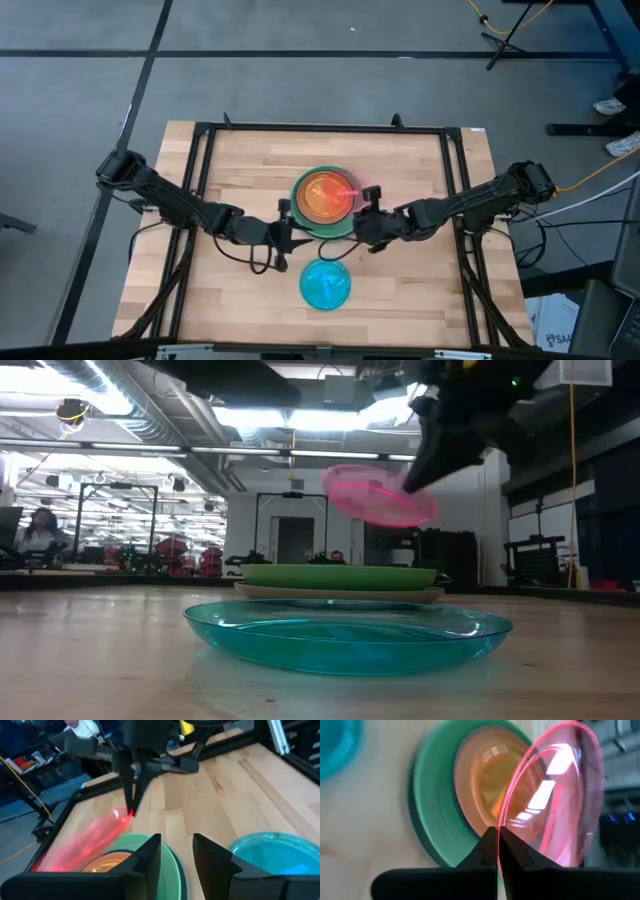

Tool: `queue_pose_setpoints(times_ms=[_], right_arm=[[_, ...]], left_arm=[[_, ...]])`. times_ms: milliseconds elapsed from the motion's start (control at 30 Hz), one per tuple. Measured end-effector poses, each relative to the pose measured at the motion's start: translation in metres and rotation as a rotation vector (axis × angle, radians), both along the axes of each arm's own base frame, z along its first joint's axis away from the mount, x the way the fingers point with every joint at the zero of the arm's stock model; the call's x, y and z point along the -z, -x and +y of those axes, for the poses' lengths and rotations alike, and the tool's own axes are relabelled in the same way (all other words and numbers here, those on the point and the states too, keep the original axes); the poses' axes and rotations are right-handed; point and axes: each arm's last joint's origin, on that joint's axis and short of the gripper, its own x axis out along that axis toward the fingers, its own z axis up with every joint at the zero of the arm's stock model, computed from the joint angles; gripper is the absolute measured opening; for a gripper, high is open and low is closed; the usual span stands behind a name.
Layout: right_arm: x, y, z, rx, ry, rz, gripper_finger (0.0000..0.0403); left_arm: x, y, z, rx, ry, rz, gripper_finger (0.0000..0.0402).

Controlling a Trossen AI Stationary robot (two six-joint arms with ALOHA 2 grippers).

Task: Stack plastic plates
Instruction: Stack the light pink plate on top of the light orange plate

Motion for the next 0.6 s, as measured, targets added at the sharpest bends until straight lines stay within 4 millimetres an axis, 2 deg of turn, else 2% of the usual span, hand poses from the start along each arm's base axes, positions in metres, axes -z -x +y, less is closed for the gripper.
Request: queue_pose_setpoints(times_ms=[200, 433, 600], right_arm=[[0.000, -0.014, -0.008, -0.041, -0.096, -0.063, 0.0001], [0.021, -0.033, -0.024, -0.033, -0.143, -0.039, 0.0001], [0.038, -0.043, -0.027, -0.054, -0.117, -0.015, 0.0001]], left_arm=[[-0.014, 0.011, -0.005, 0.028, 0.013, -0.033, 0.0107], [-0.019, 0.016, -0.008, 0.046, 0.019, -0.044, 0.0107], [-0.017, 0.016, -0.008, 0.045, 0.013, -0.029, 0.0107]])
